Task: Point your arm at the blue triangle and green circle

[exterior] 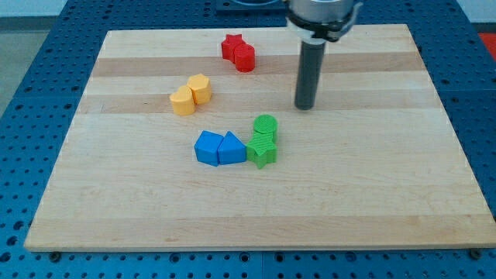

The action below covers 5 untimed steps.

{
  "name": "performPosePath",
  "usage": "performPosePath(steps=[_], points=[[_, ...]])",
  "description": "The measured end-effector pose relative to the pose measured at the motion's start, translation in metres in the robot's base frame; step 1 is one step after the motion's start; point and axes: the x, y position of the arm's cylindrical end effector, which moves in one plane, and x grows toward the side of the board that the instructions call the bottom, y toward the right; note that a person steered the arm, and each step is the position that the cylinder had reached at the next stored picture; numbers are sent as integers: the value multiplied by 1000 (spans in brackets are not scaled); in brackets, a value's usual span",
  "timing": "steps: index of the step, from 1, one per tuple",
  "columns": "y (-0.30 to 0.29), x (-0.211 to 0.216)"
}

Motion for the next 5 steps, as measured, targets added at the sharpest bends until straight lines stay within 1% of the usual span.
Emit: performPosePath(steps=[2, 3, 4, 5], points=[[-67, 3], [-98, 13], [-119, 29], [-127, 37]])
